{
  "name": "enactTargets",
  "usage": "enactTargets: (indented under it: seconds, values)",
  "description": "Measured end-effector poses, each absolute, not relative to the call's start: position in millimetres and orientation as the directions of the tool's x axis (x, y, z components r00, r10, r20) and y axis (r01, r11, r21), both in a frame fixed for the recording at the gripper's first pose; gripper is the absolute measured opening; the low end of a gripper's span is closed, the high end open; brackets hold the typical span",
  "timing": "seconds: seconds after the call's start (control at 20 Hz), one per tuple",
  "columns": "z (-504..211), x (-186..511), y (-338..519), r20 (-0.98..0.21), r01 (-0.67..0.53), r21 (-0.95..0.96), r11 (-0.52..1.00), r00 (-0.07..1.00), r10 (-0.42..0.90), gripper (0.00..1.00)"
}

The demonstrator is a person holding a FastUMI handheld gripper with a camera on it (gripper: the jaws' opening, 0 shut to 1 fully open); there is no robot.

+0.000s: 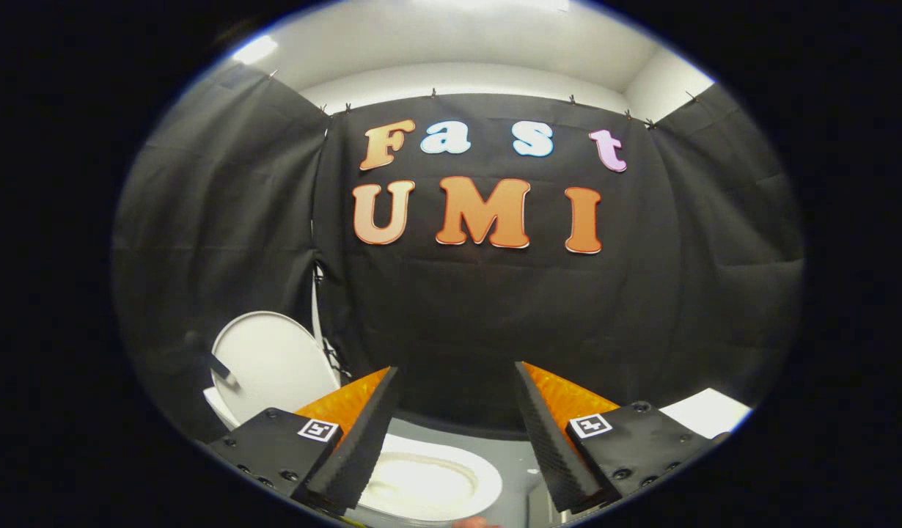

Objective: Open the toilet lid.

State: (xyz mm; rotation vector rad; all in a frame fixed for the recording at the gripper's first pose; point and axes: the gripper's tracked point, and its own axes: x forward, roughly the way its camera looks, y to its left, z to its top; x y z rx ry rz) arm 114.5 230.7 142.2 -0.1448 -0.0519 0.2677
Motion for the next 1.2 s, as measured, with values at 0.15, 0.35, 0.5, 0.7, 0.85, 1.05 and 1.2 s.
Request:
enactTargets:
  seconds: [0.15,0.35,0.5,0.7,0.85,1.05,1.2]
  values:
    - [139,98,197,0.035,-0.231,-0.196,0.953,0.970,0.242,0.99]
    - [121,80,140,0.021,-0.185,-0.189,0.964,0.981,0.192,0.99]
    - [102,67,101,0.006,-0.149,-0.140,0.979,0.989,0.151,0.99]
    - [71,57,60,0.014,-0.109,-0.089,0.990,0.994,0.111,0.99]
    - [47,61,47,-0.017,-0.108,-0.002,0.994,0.994,0.108,0.99]
    - [38,61,25,0.000,-0.063,0.047,0.997,0.998,0.063,0.98]
    - [31,60,13,0.002,-0.049,0.048,0.998,0.999,0.049,0.98]
